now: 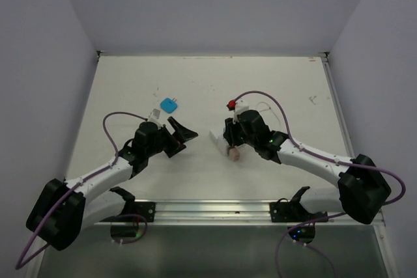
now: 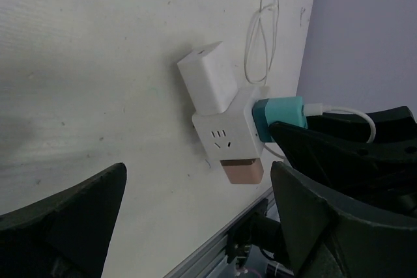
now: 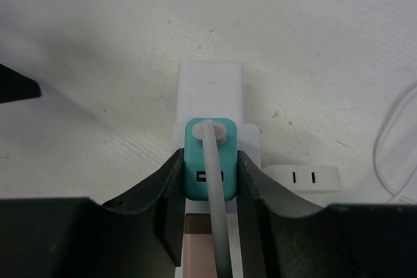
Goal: Pull the plug off the socket
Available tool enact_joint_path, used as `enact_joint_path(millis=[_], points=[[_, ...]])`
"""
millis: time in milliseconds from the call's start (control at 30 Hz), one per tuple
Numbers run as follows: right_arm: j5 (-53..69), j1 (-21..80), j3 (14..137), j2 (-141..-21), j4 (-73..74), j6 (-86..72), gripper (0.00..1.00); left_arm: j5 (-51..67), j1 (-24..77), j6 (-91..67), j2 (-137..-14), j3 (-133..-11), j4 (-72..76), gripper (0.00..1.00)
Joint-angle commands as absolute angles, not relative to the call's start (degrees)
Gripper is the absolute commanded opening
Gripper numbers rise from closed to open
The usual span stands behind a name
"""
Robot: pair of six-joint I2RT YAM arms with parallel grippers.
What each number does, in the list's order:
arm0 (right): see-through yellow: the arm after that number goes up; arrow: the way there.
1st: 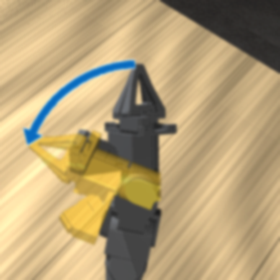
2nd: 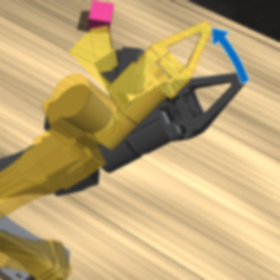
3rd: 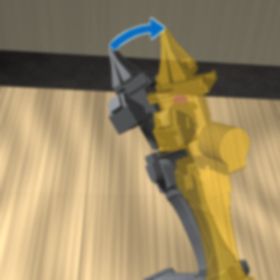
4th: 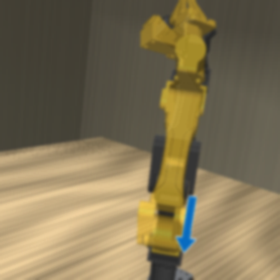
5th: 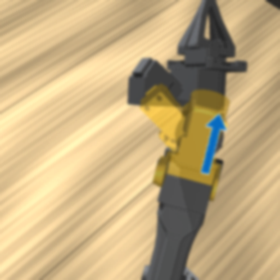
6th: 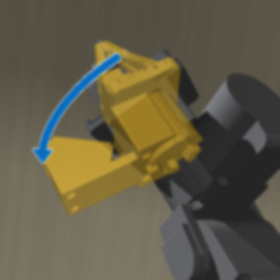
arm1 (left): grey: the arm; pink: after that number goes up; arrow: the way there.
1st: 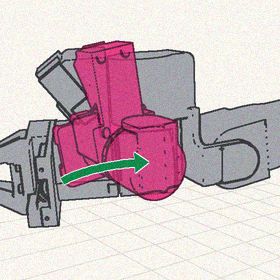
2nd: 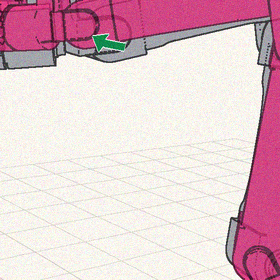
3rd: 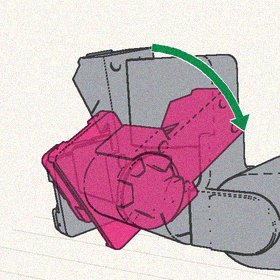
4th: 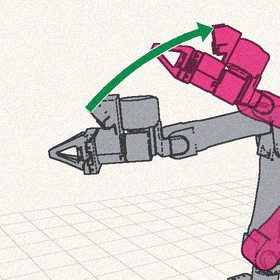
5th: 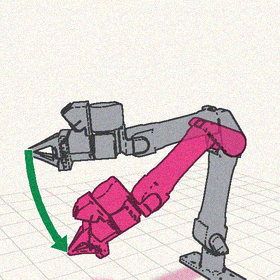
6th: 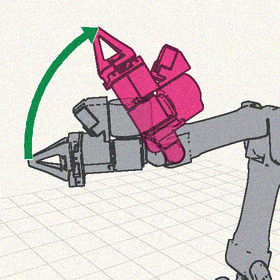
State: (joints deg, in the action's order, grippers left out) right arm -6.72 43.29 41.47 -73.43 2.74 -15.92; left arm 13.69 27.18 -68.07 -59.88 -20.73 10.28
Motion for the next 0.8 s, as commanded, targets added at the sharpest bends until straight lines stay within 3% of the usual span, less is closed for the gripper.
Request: enact_joint_path(millis=[0,767], points=[[-7.7,45.3,40.7,-74.3,-7.1,-19.2,0.00,8.6,32.0,-77.9,-64.3,-20.9,19.8,0.95],[-7.6,47.5,38.1,-75.2,-12.1,-24.9,0.00,0.2,43.2,-81.6,-83.9,-23.4,39.6,0.78]])
